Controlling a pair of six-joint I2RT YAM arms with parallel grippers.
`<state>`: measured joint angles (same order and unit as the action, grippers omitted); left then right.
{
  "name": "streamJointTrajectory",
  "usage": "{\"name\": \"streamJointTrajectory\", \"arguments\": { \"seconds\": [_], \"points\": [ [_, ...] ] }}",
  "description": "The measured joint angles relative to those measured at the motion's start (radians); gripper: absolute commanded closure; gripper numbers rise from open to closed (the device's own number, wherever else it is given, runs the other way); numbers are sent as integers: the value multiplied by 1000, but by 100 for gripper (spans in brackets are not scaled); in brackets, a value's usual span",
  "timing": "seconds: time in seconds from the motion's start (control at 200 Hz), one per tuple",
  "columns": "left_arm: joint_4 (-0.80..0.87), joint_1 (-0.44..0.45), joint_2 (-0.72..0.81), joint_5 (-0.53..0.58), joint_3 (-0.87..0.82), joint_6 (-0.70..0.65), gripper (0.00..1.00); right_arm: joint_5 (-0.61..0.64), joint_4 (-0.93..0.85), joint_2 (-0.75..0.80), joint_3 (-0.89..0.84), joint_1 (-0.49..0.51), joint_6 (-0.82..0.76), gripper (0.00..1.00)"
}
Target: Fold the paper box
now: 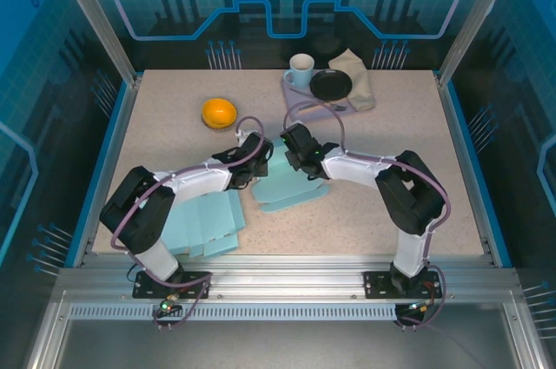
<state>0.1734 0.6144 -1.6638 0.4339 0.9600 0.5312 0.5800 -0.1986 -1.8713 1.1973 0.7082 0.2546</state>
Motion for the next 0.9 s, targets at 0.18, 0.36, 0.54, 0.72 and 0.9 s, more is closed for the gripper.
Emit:
{"name": "streamJointTrajectory", "arguments": {
  "seconds": [0.18,0.36,0.54,0.72,0.9],
  "points": [
    [9,14,-13,4,27,34,93,127,-161,-44,94,18,182,87],
    [28,29,-13,3,29,43,93,104,-104,-19,23,12,208,65],
    [60,29,-13,5,32,44,92,-113,151,85,-187,-52,91,54],
    [79,28,-13,5,38,47,92,-222,260,99,-249,-82,39,55],
    [92,25,-13,3,43,48,92,-237,277,77,-239,-88,32,59]
  ]
}}
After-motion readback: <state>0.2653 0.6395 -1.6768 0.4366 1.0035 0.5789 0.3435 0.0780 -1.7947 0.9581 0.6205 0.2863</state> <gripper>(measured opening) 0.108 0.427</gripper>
